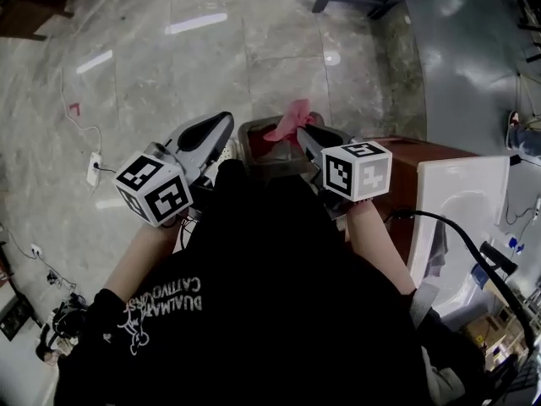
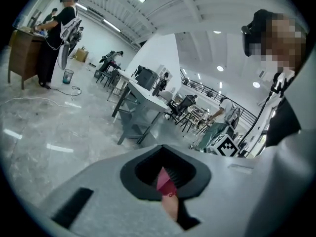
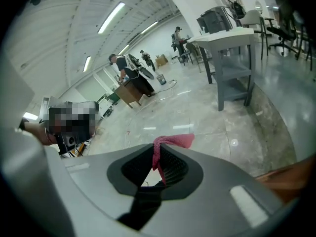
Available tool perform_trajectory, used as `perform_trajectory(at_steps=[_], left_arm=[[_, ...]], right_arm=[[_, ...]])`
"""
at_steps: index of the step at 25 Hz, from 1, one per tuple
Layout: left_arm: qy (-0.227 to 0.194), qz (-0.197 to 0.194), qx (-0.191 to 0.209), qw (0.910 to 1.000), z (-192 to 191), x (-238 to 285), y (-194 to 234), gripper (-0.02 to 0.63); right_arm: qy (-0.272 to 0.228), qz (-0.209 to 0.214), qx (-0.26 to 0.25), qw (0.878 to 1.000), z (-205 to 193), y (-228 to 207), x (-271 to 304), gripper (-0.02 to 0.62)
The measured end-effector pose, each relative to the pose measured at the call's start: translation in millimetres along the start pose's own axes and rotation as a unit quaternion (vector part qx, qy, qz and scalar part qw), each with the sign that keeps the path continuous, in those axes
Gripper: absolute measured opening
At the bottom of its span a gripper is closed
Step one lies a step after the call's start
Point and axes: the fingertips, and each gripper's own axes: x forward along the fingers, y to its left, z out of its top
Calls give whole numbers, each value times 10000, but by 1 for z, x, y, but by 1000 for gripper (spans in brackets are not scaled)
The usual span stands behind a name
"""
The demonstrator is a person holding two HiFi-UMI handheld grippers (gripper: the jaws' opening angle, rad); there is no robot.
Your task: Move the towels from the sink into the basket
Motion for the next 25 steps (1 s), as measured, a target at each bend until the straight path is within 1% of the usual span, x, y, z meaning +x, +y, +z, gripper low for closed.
perform_trajectory(at_steps=[2, 4, 6, 9, 13, 17, 19, 21, 25], left_arm=[[183, -75, -60, 9998, -2, 16, 17, 3], [407, -191, 15, 9990, -12, 34, 28, 2], [748, -307, 118, 9967, -30, 48, 38, 3], [1224, -455, 88, 9914, -62, 66, 59, 2], [1646, -579, -111, 9846, -98, 76, 96, 3], [2074, -667, -215, 9757, -124, 79, 115, 2], [2220, -655, -201, 9726, -140, 83, 124, 2], [2339, -633, -165, 9701, -159, 89, 135, 3], [2571, -659, 74, 9641, -197, 103, 161, 3]], right_arm=[[10, -33, 275, 9996, 3, -11, 16, 49], [-19, -62, 591, 9982, 0, -23, 31, 48], [-5, -109, 977, 9952, -13, -33, 44, 48], [53, -176, 1493, 9886, -41, -50, 68, 48], [229, -288, 1997, 9792, -83, -65, 108, 48], [538, -427, 2475, 9665, -129, -70, 126, 48], [641, -486, 2712, 9592, -150, -77, 134, 48], [638, -471, 2942, 9524, -168, -84, 145, 49], [683, -407, 3246, 9425, -199, -97, 171, 49]])
